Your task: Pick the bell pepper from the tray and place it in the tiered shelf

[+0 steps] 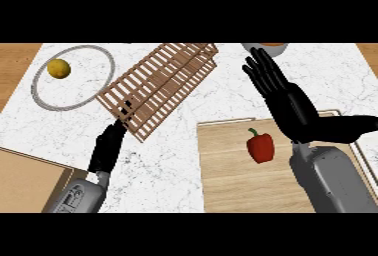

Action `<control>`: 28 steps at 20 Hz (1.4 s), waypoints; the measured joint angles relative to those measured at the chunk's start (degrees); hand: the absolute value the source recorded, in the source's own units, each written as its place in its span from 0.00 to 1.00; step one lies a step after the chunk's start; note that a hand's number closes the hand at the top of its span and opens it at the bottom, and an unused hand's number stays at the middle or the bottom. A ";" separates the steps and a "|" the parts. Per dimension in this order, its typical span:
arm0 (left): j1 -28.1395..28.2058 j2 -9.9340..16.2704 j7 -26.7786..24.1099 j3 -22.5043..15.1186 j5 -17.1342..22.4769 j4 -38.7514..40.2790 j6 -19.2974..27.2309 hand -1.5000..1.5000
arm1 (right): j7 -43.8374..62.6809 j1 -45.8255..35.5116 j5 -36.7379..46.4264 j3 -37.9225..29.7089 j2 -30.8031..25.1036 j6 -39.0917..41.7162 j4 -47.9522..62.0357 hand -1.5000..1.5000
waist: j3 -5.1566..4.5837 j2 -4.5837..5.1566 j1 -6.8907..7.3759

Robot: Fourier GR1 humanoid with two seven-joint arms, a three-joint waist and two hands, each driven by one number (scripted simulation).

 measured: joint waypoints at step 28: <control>3.28 2.60 6.78 8.09 4.57 -5.75 1.62 0.50 | 22.44 -10.00 8.17 4.64 -26.21 23.67 -5.69 0.00 | -2.00 -0.81 0.39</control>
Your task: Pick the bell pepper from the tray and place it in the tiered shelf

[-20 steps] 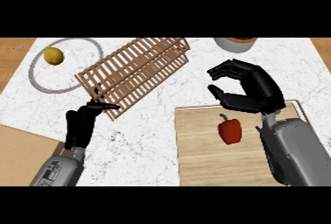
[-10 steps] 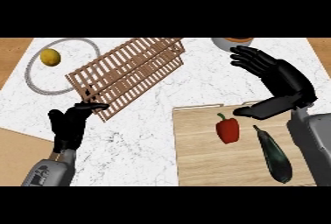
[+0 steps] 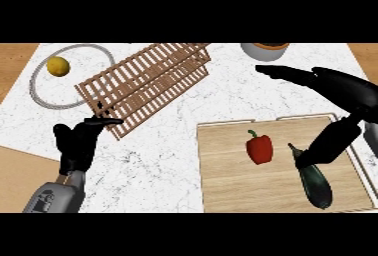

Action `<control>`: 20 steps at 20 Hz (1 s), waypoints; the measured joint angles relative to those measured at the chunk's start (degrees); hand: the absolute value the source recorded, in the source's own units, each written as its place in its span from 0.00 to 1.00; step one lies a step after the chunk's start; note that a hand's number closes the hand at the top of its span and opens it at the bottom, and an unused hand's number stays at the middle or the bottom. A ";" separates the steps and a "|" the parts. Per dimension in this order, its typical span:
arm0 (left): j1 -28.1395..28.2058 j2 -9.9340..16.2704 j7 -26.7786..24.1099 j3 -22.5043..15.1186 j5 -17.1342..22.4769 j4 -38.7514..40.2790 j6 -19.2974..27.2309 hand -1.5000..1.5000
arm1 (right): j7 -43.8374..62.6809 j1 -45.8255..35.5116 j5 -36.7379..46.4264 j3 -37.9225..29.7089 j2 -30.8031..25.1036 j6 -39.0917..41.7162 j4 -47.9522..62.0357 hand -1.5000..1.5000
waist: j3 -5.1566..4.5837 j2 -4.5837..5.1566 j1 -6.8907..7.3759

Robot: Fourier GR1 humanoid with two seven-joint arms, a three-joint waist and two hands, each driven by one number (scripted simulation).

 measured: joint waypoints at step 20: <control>1.36 -1.02 1.82 1.20 1.89 -4.94 0.51 0.50 | 26.44 -5.08 27.33 21.38 2.31 2.15 -7.84 0.00 | 0.07 0.69 0.35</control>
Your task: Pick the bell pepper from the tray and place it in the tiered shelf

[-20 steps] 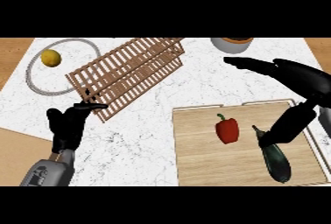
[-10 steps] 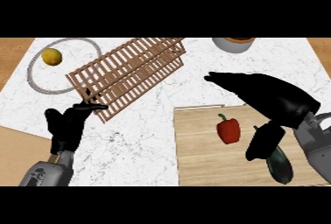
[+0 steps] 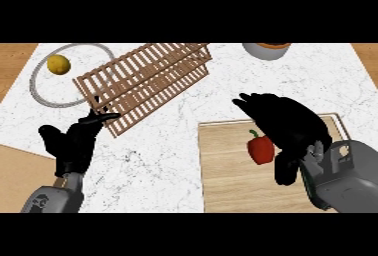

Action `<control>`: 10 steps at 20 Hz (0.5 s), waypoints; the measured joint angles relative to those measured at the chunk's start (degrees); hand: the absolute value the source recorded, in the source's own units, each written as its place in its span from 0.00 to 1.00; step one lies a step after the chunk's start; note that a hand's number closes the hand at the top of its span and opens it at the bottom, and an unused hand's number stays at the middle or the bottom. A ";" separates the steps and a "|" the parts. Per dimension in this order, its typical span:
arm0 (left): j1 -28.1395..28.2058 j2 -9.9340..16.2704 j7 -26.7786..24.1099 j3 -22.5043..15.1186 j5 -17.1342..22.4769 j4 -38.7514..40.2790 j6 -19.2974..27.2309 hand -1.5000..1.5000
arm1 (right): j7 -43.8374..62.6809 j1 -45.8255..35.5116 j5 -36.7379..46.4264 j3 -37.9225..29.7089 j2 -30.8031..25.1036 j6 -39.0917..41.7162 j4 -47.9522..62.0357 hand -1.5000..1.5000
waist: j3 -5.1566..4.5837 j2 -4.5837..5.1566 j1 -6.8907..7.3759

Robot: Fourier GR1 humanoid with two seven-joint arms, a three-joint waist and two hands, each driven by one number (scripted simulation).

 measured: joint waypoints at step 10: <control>0.09 -0.70 -0.62 0.85 0.31 -0.61 1.05 0.50 | -4.19 4.22 8.26 1.17 1.17 -3.01 4.48 0.00 | 0.04 0.18 -0.46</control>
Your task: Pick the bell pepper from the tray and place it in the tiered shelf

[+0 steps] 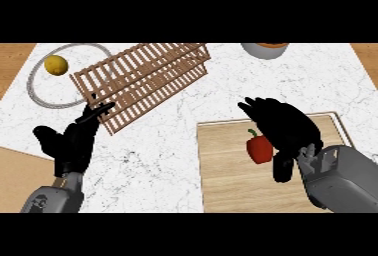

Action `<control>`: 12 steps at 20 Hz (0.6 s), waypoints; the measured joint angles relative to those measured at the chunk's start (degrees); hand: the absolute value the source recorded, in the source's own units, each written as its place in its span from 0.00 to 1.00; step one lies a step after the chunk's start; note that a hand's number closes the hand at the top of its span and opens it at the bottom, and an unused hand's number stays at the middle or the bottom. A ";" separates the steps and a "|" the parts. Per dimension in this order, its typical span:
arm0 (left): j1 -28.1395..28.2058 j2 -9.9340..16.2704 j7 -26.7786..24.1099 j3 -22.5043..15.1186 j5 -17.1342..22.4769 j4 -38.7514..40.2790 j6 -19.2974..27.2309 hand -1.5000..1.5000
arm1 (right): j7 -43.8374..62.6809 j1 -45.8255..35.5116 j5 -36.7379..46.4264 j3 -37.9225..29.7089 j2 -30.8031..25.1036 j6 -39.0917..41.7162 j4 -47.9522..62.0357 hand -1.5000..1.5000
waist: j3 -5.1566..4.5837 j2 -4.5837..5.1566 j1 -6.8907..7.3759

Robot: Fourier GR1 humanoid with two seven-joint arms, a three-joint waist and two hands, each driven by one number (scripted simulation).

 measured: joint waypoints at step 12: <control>0.27 0.69 2.70 -0.42 -0.96 -1.14 0.78 0.50 | -6.35 4.09 5.72 0.09 1.62 -2.90 5.09 0.00 | 0.02 0.12 0.12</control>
